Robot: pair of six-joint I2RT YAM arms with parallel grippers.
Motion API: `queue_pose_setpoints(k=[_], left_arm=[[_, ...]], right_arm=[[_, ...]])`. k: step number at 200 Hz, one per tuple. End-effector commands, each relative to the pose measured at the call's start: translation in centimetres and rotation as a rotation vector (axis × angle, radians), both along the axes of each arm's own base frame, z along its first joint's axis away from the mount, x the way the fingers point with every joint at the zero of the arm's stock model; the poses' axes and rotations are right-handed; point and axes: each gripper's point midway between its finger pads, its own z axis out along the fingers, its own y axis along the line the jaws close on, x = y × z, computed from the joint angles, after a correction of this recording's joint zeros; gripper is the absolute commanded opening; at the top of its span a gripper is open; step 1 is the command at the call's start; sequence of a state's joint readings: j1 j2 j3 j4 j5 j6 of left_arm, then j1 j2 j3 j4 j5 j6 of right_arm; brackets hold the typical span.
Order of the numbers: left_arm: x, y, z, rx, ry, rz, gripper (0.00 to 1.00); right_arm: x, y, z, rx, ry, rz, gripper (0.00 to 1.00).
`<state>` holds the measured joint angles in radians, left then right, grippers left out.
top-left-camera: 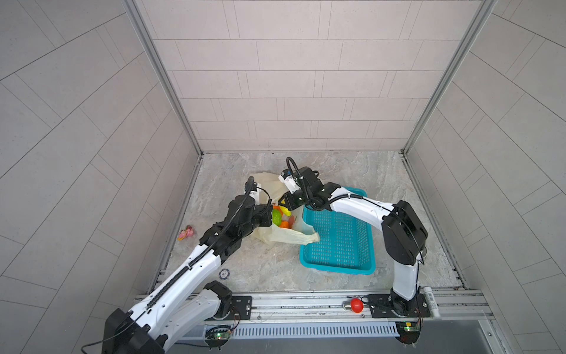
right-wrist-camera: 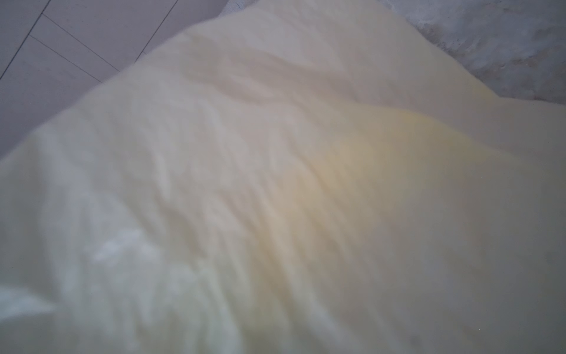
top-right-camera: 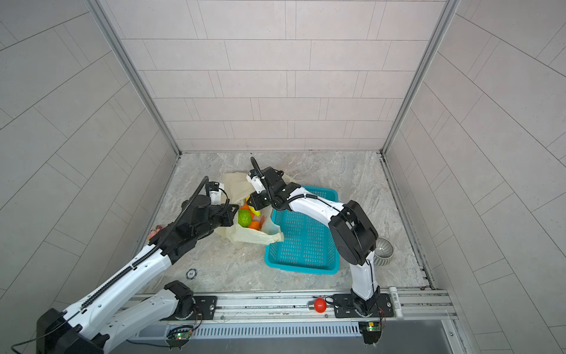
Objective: Place the fruits into the plastic bag
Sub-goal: 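Carry the yellow banana into the open bag and release it, then move the right gripper to the bag handle nearest the basket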
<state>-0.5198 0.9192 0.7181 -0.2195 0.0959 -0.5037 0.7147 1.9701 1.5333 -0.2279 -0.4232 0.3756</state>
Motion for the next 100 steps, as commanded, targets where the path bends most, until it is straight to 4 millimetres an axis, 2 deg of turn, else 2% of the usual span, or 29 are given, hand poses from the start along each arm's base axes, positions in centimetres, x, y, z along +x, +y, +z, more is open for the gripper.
queue_pose_setpoints(k=[1,22,30,47,55,71,100], left_arm=[[0.0,-0.3,0.3,-0.006,-0.017,-0.014,0.00],[0.1,0.1,0.1,0.006,-0.018,0.006,0.00],[0.2,0.3,0.0,0.014,-0.017,0.018,0.00],[0.3,0.9,-0.1,0.035,-0.016,0.048,0.00],[0.4,1.3,-0.2,0.045,-0.014,0.067,0.00],[0.5,2.0,-0.3,0.062,-0.013,0.101,0.00],[0.6,2.8,-0.5,0.074,-0.011,0.151,0.00]], right_arm=[[0.4,1.8,0.1,0.050,0.047,0.000,0.16],[0.1,2.7,-0.2,0.063,0.076,0.018,0.22],[-0.4,2.9,-0.2,0.057,0.074,0.036,0.30],[-1.5,2.6,0.4,0.043,0.073,0.071,0.56],[-1.8,2.1,0.9,0.036,0.066,0.073,0.63],[-2.6,1.0,2.7,0.029,0.017,0.089,0.69],[-4.1,-1.3,6.3,0.034,-0.081,0.094,0.71]])
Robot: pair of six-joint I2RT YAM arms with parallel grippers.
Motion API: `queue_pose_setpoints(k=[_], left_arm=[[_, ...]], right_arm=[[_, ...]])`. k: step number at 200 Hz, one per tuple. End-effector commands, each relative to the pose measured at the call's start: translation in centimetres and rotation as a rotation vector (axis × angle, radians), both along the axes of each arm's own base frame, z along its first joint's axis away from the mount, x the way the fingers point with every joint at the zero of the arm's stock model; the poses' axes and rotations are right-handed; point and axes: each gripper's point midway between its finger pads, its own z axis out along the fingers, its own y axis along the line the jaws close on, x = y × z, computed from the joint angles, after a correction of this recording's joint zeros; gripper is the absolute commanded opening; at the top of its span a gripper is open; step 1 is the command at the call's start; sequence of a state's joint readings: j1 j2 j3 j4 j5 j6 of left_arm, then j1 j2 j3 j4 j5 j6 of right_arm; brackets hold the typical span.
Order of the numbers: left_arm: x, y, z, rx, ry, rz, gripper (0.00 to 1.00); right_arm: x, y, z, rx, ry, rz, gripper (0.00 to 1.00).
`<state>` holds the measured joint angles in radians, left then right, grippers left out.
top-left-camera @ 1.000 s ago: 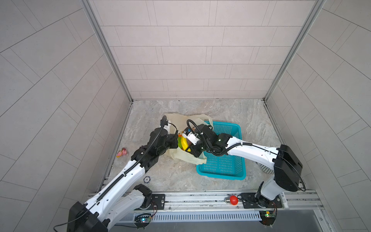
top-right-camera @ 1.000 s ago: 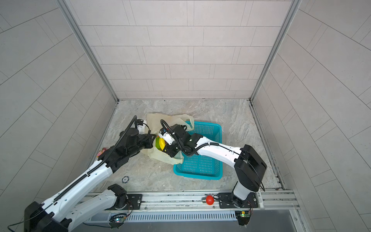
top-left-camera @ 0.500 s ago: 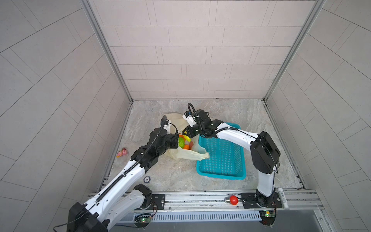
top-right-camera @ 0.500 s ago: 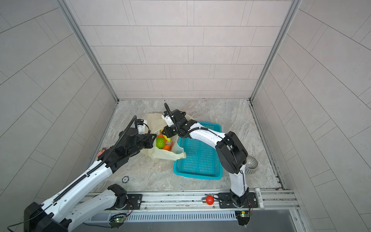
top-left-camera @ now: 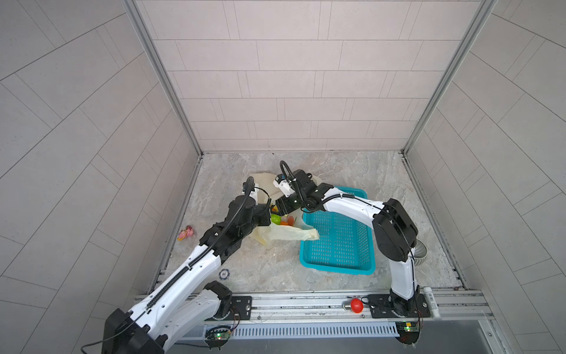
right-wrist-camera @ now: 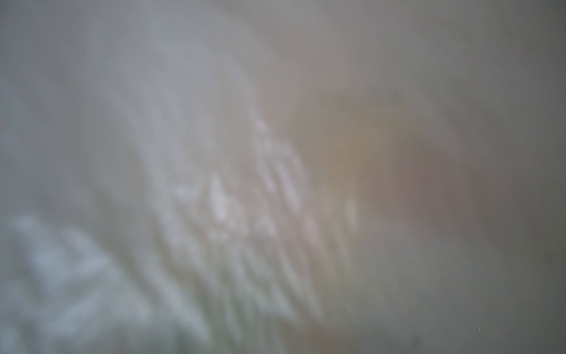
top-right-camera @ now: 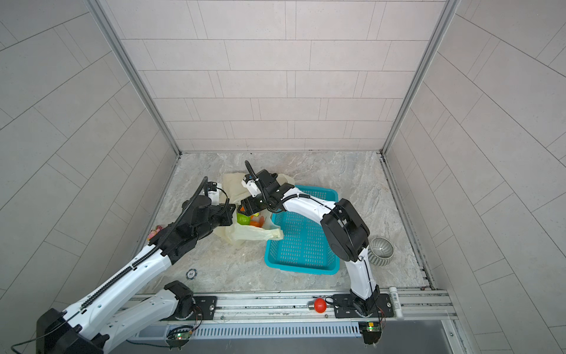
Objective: Place the fruits into the plastic bag
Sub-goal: 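Move the right gripper to the bag handle nearest the basket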
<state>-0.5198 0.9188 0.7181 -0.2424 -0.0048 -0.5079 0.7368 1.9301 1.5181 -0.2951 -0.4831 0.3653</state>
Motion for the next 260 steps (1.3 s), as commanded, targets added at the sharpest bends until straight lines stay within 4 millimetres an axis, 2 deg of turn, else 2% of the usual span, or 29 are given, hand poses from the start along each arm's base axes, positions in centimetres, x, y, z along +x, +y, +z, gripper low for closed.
queue_pose_setpoints(k=[1,24,121,156,185,212,233,260], left_arm=[[0.1,1.2,-0.1,0.023,-0.007,0.064,0.00],[0.2,1.7,0.0,0.025,-0.010,0.097,0.00],[0.3,3.0,-0.4,0.079,0.019,0.160,0.00],[0.5,2.7,-0.9,0.070,0.039,0.158,0.00],[0.6,2.6,-1.0,0.062,0.040,0.160,0.00],[0.6,2.4,-0.8,0.054,0.034,0.154,0.00],[0.6,1.9,-0.4,0.038,0.028,0.130,0.00],[0.6,1.2,0.5,0.013,0.000,0.091,0.00]], right_arm=[[-1.3,-1.7,5.9,0.040,-0.134,0.021,0.71],[-2.5,-3.7,7.4,0.047,-0.166,0.011,0.71],[-8.1,-12.0,9.2,-0.085,-0.292,-0.009,0.72],[-11.4,-13.3,9.5,-0.125,-0.324,0.056,0.74],[-13.5,-13.1,8.3,-0.180,-0.334,0.116,0.75],[-13.1,-11.4,7.1,-0.185,-0.338,0.116,0.75],[-10.7,-10.5,6.5,-0.228,-0.378,0.040,0.75],[-7.0,-10.5,5.5,-0.335,-0.434,-0.071,0.75]])
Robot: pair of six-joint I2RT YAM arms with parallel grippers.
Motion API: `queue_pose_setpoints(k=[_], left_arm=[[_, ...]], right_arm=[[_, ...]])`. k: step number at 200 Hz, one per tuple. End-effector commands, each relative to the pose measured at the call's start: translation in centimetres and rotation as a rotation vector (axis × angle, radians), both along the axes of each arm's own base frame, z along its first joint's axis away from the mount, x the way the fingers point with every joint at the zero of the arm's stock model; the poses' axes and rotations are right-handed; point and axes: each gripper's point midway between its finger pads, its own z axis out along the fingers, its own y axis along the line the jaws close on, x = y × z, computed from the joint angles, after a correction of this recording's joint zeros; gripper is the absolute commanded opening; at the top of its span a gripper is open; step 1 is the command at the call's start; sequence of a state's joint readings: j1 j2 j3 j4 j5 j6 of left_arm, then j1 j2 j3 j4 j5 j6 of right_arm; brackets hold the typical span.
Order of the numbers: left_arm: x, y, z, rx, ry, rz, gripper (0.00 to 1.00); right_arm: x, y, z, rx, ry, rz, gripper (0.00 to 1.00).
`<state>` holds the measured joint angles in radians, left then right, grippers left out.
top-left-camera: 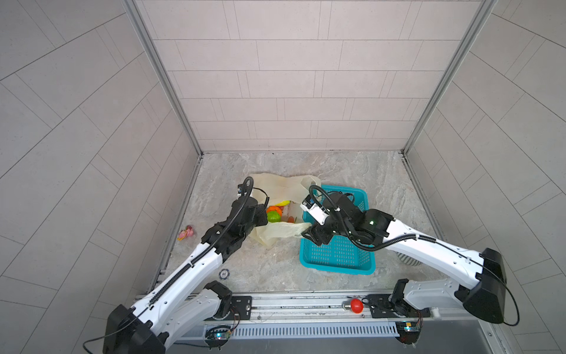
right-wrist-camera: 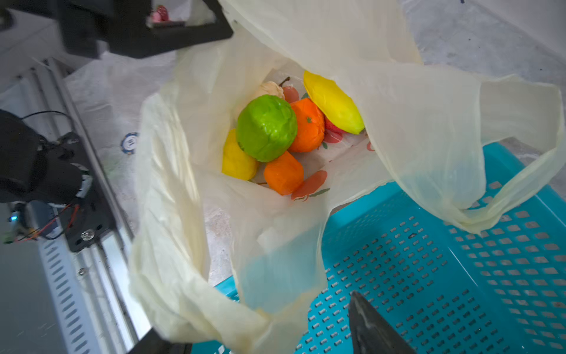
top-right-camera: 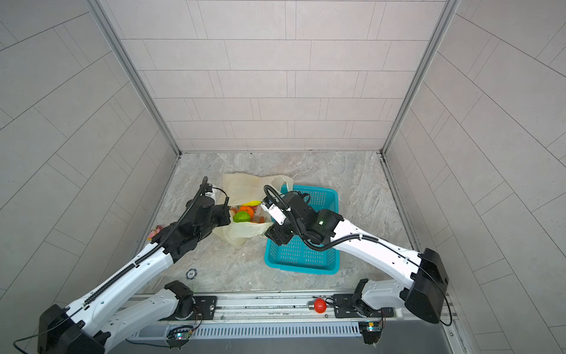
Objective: Place the fruits into the plastic bag
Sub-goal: 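Move the right gripper to the bag handle nearest the basket, then grasp the bag handle with the right gripper beside the left gripper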
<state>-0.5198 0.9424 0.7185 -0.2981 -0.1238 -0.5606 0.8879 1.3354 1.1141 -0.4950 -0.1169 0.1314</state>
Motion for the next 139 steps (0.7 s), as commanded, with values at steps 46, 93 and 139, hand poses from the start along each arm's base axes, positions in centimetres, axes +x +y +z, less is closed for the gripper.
queue_pose_setpoints(k=[46,93,139], left_arm=[[0.2,-0.7,3.8,-0.051,-0.100,-0.031,0.51],[-0.1,0.3,4.8,-0.045,-0.140,-0.002,0.69],[-0.3,0.1,5.1,-0.054,-0.154,-0.018,0.85]], right_arm=[[9.4,-2.1,-0.2,-0.185,-0.210,-0.299,0.75],[12.4,-2.1,-1.5,-0.121,-0.152,-0.303,0.75],[12.6,0.3,-2.3,-0.073,-0.118,-0.212,0.75]])
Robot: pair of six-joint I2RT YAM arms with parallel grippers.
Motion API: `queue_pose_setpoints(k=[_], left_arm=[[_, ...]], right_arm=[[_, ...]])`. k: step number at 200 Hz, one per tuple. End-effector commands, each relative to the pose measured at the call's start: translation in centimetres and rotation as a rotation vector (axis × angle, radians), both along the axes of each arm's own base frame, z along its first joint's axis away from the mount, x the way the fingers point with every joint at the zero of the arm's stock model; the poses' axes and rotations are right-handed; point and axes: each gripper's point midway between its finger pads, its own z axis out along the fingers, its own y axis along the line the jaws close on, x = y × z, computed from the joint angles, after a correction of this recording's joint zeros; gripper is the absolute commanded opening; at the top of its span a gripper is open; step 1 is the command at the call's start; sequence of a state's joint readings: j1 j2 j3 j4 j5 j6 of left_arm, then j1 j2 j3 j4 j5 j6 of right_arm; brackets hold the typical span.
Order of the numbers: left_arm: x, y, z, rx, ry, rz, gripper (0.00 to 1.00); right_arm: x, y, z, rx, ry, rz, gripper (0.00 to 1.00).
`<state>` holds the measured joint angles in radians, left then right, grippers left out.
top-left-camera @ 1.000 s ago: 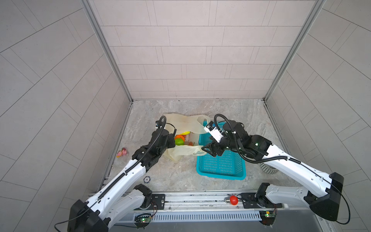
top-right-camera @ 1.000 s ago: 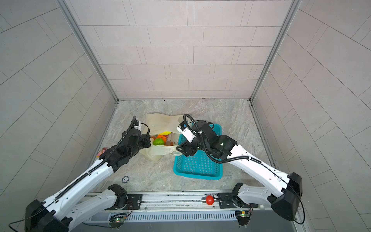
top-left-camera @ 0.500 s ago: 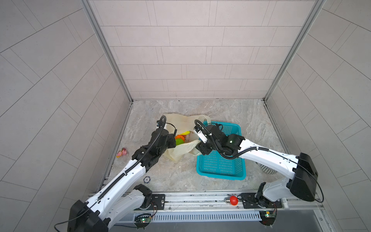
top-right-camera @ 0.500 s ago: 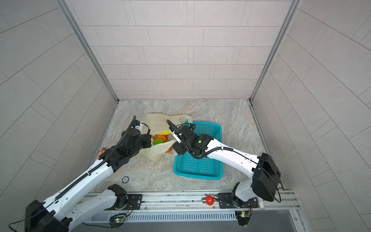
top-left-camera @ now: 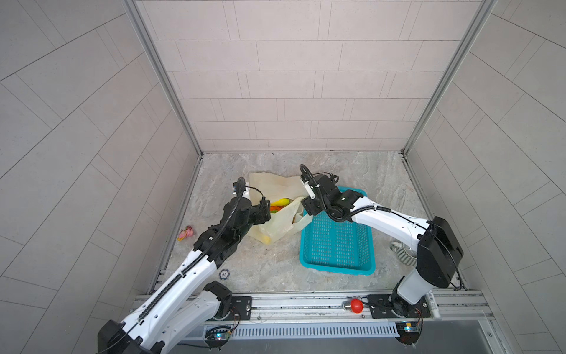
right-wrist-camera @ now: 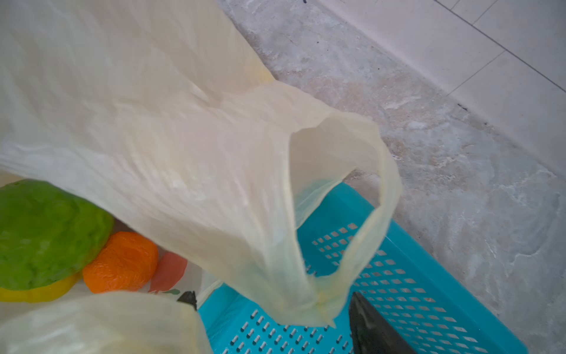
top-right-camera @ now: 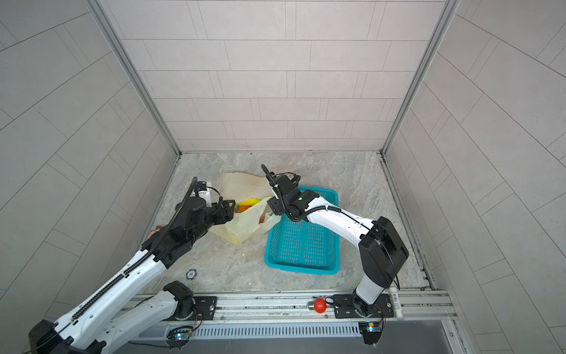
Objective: Place the fruits into the plastic bag
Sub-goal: 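Grasp the bag handle with the right gripper beside the left gripper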
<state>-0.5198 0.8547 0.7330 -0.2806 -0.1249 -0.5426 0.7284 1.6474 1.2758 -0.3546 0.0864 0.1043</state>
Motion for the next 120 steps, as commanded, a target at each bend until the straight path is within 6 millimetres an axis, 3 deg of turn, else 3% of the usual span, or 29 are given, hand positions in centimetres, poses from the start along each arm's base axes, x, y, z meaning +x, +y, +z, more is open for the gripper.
queue_pose_setpoints(k=[1,40,96,120], left_arm=[[0.1,-0.2,1.5,-0.010,-0.046,-0.010,0.85],[0.0,-1.0,2.3,-0.031,-0.069,-0.056,0.86],[-0.5,-0.5,3.6,-0.016,-0.108,-0.062,0.85],[-0.5,-0.1,3.8,-0.001,-0.114,-0.048,0.83]], right_arm=[[0.3,2.1,0.8,0.046,-0.010,0.073,0.75],[1.7,2.1,-0.3,0.007,-0.007,0.055,0.76],[4.1,1.8,-1.4,-0.055,0.007,0.046,0.75],[4.9,2.6,-2.2,-0.060,0.020,0.051,0.67]])
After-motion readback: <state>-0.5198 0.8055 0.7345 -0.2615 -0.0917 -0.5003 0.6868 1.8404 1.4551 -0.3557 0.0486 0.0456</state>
